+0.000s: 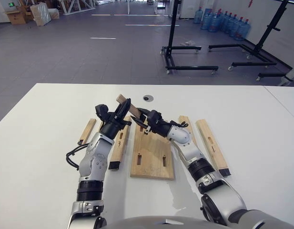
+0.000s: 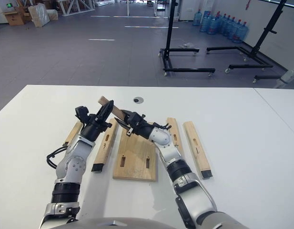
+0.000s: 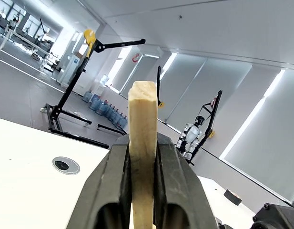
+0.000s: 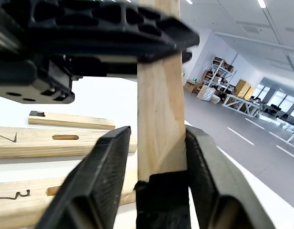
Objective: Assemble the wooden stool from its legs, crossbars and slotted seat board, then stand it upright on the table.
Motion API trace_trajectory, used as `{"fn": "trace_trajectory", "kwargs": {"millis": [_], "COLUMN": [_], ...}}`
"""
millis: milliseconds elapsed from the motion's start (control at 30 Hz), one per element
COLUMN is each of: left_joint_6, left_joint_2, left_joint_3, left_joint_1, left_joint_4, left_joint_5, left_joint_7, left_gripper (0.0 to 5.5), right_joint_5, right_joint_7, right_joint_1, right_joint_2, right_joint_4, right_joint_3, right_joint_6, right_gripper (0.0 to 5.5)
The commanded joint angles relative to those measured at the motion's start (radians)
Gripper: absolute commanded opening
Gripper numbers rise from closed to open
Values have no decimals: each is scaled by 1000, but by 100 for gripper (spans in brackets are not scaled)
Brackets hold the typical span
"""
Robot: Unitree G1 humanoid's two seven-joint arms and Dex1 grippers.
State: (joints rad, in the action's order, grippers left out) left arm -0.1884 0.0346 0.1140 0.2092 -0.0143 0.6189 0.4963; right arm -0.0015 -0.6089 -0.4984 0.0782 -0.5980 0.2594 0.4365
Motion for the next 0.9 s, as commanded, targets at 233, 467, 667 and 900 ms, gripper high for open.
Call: {"fn": "trace_trajectory", "kwargs": {"millis": [233, 467, 667, 900], "left_joint_6": [107, 41, 0, 20], "left_joint_2": [-116, -159, -172, -156], "left_joint_3": [115, 98, 95, 71], "left_joint_1": [-7, -153, -267, -294], "left_joint_4": [83, 300, 399, 341], "left_joint_5": [-158, -216, -293, -321], "left_joint_7": [-171, -239, -323, -336], "left_gripper": [37, 37, 37, 37], "right_joint_5": [-37, -227, -281, -279], "right_joint_7": [315, 811, 883, 889], "right_joint_1": [-20, -34, -10, -10], "right_joint_2": [-35, -65, -53, -62], "right_joint_4": [-16, -42, -33, -46], "right_joint_3": [-139, -198, -181, -169], "right_joint_6": [-58, -64, -70, -77], "right_gripper": [317, 317, 317, 317]}}
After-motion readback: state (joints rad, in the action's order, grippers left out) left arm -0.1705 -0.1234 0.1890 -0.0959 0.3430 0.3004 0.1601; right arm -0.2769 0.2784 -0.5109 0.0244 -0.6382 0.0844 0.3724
